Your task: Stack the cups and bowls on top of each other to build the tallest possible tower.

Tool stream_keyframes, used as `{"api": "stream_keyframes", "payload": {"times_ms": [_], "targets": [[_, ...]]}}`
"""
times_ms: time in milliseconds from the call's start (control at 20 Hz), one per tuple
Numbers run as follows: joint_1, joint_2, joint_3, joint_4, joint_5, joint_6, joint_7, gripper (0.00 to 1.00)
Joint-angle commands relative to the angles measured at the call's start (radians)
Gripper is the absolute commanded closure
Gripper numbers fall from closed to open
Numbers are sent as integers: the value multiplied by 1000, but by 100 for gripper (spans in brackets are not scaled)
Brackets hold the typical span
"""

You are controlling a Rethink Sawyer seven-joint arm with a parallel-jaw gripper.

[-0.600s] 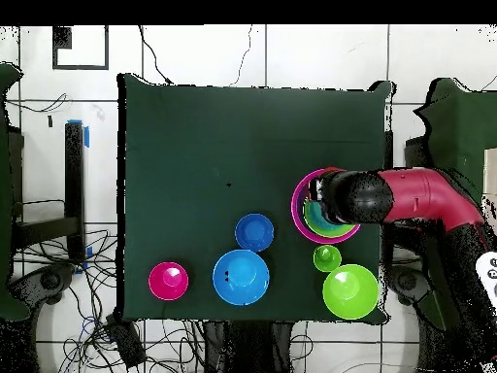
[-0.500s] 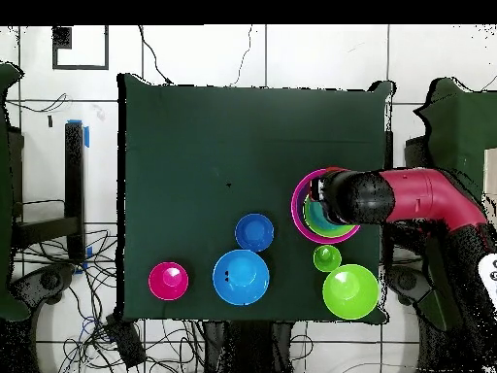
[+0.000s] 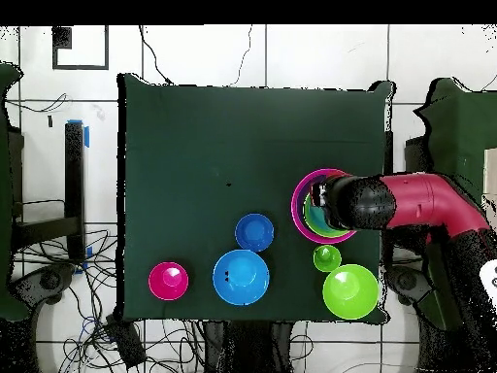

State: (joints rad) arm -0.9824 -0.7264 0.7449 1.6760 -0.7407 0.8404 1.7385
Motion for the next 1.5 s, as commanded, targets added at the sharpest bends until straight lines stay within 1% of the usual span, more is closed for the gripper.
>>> {"api": "stream_keyframes", "payload": {"times_ms": [50, 250, 400, 750, 1300, 1500], "targets": [[17, 19, -69, 93, -59, 82, -190, 100], [16, 16, -74, 105, -59, 64, -171, 100], [8, 7, -80, 133, -62, 37, -149, 100], [9, 1, -84, 136, -68, 25, -133, 100], [-1, 28, -85, 116, -99, 8, -164, 100], [-4, 17, -82, 124, -96, 15, -172, 100]]}}
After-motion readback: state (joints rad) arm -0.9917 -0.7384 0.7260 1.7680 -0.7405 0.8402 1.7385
